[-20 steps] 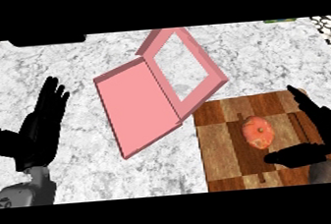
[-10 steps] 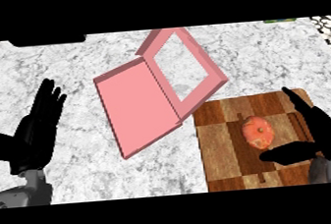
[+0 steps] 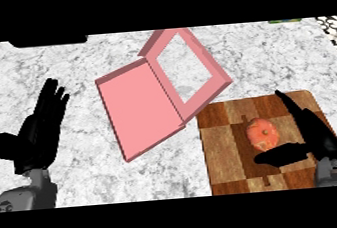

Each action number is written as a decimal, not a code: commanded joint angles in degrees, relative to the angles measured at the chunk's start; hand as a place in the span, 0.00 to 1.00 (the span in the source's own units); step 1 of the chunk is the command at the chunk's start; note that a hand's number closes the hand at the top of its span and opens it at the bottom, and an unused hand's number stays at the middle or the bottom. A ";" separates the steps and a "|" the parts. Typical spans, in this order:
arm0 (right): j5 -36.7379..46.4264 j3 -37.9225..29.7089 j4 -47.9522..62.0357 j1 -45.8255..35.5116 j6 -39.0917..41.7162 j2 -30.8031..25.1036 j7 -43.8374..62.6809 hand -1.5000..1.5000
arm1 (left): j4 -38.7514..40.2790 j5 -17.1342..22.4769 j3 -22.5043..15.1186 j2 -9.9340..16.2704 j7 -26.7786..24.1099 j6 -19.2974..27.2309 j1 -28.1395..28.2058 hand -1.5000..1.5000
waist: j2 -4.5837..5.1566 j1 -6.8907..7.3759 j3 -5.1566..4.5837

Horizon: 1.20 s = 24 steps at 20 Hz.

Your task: Pick the squash from the cutting board and place it in the cardboard box

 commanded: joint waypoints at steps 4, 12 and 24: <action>1.33 -0.40 0.58 1.45 0.95 1.54 -0.84 0.00 | 3.59 -1.19 0.52 -1.72 -2.41 -0.75 -0.55 0.50 | 0.00 -0.08 0.00; 3.51 -0.61 4.26 0.47 -0.35 2.94 -4.68 0.00 | 0.71 -3.10 0.26 -2.41 0.06 0.32 -0.99 0.50 | 0.00 -0.05 0.00; 9.14 -0.75 10.97 -1.50 -1.64 -0.01 -14.21 1.00 | -2.21 -1.99 2.26 -1.11 0.48 -2.84 2.08 0.50 | 0.00 0.08 0.00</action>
